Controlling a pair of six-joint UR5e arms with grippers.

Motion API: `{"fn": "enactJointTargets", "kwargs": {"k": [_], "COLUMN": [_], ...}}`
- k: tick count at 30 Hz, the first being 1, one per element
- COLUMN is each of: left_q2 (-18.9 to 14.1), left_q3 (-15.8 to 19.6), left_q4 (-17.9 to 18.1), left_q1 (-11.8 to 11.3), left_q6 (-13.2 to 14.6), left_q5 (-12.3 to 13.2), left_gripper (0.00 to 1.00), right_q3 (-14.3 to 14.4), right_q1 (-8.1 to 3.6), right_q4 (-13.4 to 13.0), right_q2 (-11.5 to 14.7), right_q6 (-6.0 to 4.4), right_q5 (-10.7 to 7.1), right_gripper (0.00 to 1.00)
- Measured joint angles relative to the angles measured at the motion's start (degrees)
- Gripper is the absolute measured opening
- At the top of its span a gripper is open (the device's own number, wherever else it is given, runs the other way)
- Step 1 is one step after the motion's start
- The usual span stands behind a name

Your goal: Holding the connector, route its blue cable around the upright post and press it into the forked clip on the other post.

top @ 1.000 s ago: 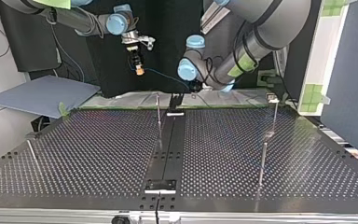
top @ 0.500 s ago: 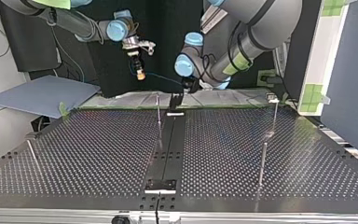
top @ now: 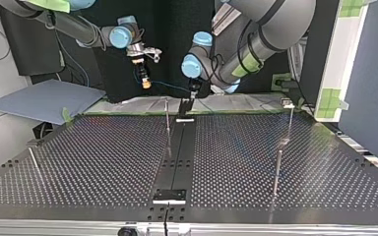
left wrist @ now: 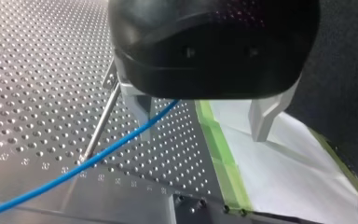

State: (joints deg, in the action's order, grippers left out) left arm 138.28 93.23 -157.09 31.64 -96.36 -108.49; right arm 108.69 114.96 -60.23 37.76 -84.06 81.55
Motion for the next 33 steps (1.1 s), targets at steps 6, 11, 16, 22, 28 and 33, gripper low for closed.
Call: {"fn": "enactJointTargets", "kwargs": {"k": [6,11,16,22,28,33], "left_q2": [0.0,0.02,0.88,2.64,3.7,3.76], "left_q3": [-0.04,-0.28,-1.57,-2.52,-2.57,-2.57], "left_q4": [-0.79,-1.51,-3.35,-5.19,-3.19,-0.83], "left_q1": [-0.08,-0.35,-0.28,-0.09,-0.07,-0.07], "left_q6": [-0.03,-0.09,-0.04,-0.05,-2.29,-4.65], "left_q5": [-0.88,-1.02,-1.26,-1.32,1.06,3.43], "left_gripper": [1.0,1.0,1.0,1.0,1.0,1.0], "right_q3": [-0.43,-0.98,-1.56,-2.48,-3.95,-5.79], "right_q1": [-0.68,-1.31,-1.8,-2.44,-2.84,-2.89], "right_q4": [0.17,0.6,1.28,2.92,4.93,7.34], "right_q2": [0.0,-0.02,-0.01,0.0,0.0,0.0], "right_q6": [-0.03,-0.05,-0.02,0.72,1.28,1.45], "right_q5": [-0.59,-1.2,-1.68,-1.96,-2.29,-2.83], "right_gripper": [0.0,0.0,0.0,0.0,0.0,0.0]}}
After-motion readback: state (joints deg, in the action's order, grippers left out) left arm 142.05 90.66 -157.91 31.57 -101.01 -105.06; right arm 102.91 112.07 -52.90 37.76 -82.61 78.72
